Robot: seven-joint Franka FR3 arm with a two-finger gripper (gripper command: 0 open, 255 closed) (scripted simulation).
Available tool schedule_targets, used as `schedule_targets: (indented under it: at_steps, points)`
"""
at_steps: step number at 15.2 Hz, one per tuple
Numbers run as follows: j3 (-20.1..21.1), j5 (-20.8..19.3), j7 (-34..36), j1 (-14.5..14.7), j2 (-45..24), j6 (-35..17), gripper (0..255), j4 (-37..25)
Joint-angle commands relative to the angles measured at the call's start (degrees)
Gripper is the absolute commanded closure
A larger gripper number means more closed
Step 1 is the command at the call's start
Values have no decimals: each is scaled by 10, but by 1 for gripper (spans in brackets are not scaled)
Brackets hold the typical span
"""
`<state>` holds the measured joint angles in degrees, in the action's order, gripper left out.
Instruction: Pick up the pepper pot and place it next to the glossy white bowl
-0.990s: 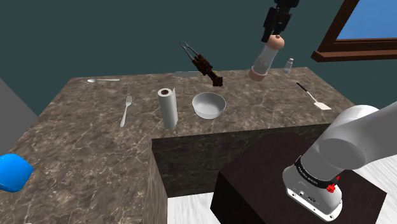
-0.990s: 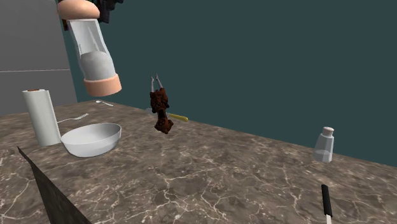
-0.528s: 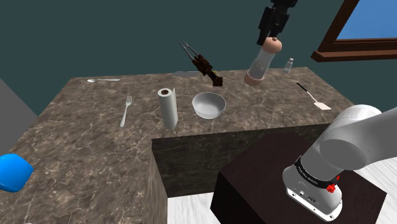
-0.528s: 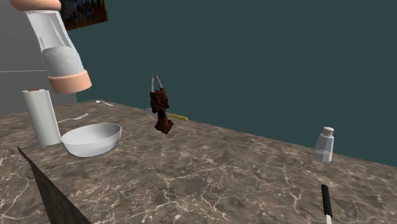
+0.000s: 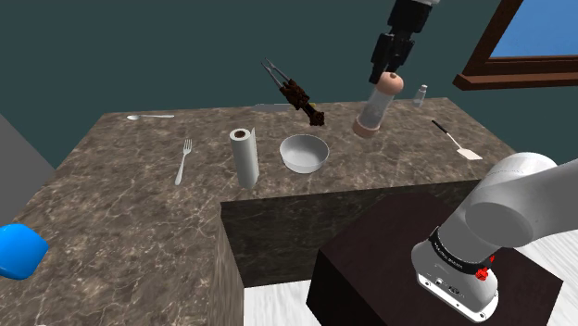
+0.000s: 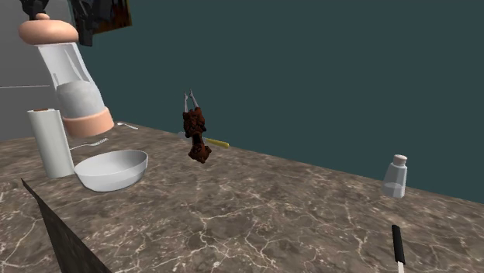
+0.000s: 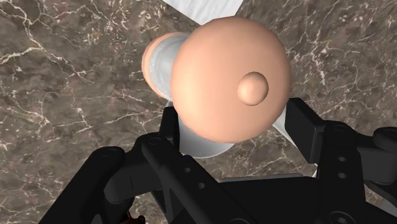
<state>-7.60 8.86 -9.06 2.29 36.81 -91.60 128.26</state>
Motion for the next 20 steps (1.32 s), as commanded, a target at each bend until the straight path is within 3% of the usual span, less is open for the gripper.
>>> schedule_targets:
  at_steps: [1, 20]
  points:
    - [-1, -1, -4, -1, 4, -15, 255, 19]
    - [-4, 1, -31, -5, 9, -156, 255, 168]
